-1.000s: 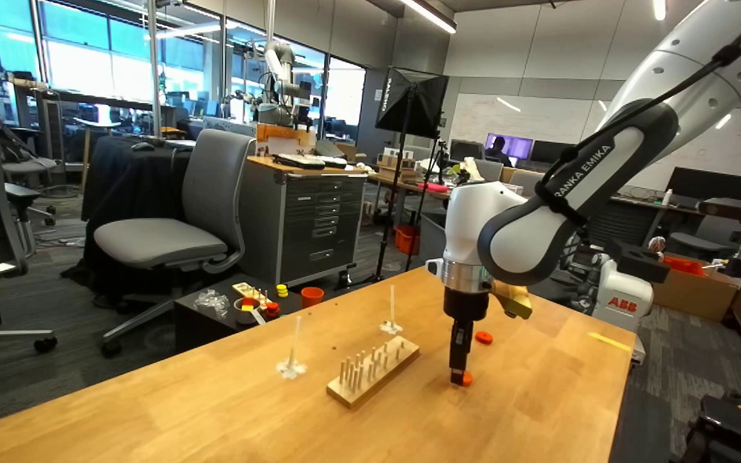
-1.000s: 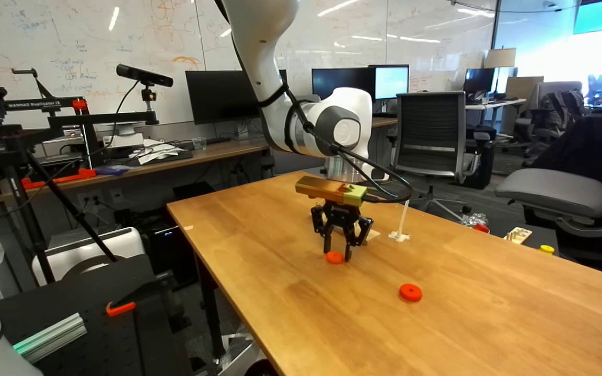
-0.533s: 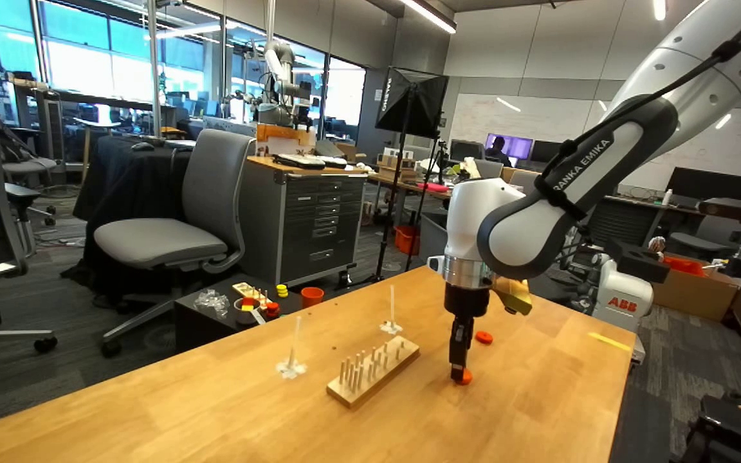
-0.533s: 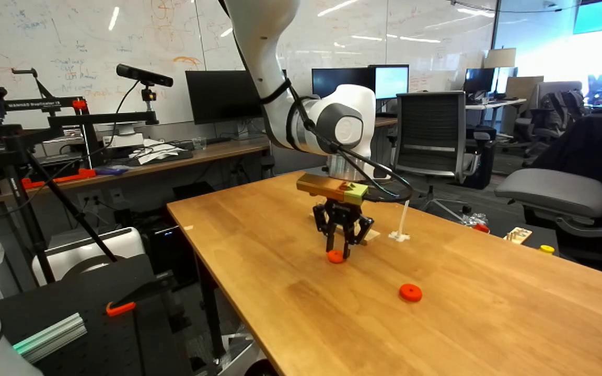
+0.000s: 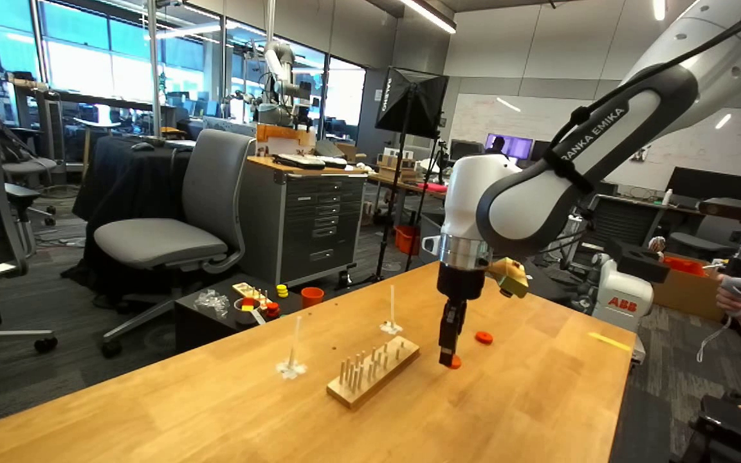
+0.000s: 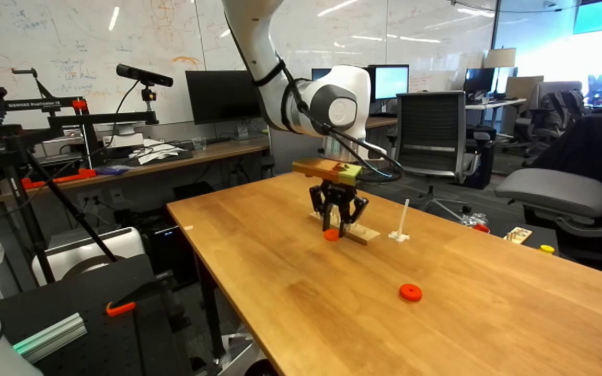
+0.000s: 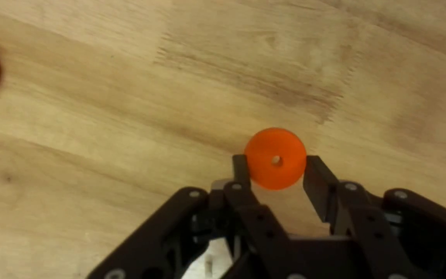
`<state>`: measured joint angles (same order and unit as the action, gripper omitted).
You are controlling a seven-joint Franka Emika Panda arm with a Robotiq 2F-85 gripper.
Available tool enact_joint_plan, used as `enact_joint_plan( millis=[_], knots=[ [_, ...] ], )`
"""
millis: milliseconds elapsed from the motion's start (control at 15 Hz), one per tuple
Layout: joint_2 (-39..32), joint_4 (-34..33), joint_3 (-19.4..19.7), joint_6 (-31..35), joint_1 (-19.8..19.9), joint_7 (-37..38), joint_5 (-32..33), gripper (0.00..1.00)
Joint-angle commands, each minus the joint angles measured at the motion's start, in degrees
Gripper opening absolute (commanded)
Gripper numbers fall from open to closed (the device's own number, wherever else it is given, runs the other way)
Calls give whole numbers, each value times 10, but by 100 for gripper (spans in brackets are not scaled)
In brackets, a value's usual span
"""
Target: Get the Orange object and place it on the wooden object
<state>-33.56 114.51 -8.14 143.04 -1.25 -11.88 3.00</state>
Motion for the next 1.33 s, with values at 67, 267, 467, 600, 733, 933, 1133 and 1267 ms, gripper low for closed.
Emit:
enact_joint_plan(
  millis=[67, 267, 467, 600, 733, 933, 1133, 1267],
  knots=[
    [27, -27, -16, -43, -11, 14, -35, 16],
    [21, -67, -12, -70, -24, 35, -43, 16],
    [3, -121, -5, -106, -32, 62, -46, 16],
    [-10, -154, 0, -128, -35, 77, -49, 16],
    [-24, -182, 4, -146, -36, 89, -48, 16],
    [-53, -220, 12, -170, -36, 104, -46, 16],
    [-82, -255, 19, -191, -35, 115, -46, 16],
    [-98, -271, 21, -199, -34, 117, -47, 16]
  ],
)
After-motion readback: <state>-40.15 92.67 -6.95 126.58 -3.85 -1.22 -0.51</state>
